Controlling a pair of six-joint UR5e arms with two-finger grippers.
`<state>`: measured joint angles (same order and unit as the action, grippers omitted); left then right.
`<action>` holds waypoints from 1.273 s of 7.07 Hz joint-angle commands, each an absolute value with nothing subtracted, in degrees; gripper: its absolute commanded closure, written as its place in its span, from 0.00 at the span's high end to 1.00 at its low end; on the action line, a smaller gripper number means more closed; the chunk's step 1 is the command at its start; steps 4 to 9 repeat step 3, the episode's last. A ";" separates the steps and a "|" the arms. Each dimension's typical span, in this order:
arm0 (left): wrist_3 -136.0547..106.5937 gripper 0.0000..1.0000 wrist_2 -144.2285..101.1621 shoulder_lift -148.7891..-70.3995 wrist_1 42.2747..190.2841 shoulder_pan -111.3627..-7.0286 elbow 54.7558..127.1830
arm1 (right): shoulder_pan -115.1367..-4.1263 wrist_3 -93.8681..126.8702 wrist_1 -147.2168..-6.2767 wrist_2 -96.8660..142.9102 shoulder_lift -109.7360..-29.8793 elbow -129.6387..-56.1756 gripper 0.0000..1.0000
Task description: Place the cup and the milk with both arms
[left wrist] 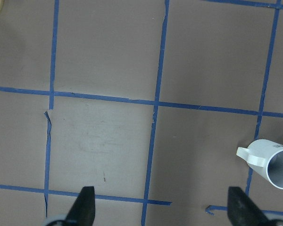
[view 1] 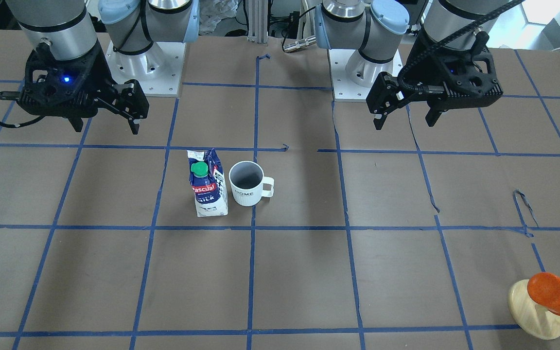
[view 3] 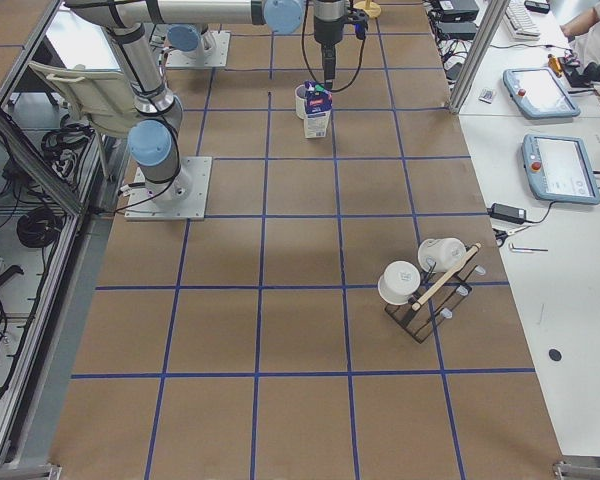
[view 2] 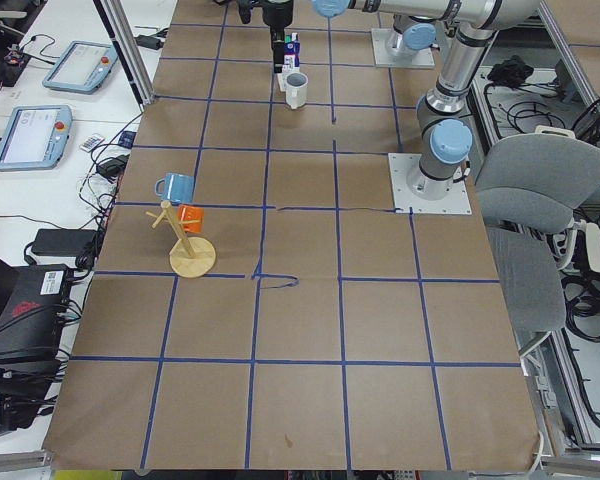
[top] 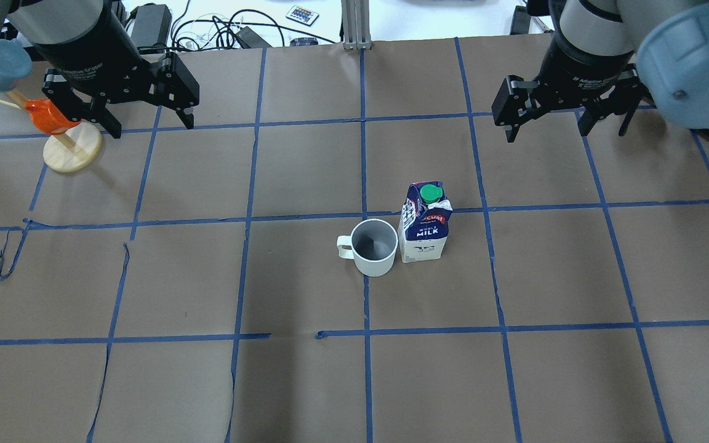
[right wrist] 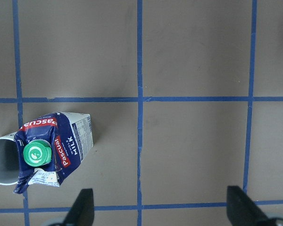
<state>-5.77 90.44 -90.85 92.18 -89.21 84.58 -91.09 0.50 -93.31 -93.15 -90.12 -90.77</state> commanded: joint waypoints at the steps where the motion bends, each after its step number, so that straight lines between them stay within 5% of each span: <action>1: -5.98 1.00 90.35 -91.05 91.67 -89.30 84.55 | -90.79 0.88 -93.08 -93.16 -90.26 -90.62 1.00; 9: -5.98 1.00 90.35 -91.05 91.76 -89.38 84.55 | -90.70 1.05 -92.90 -93.25 -90.26 -90.70 1.00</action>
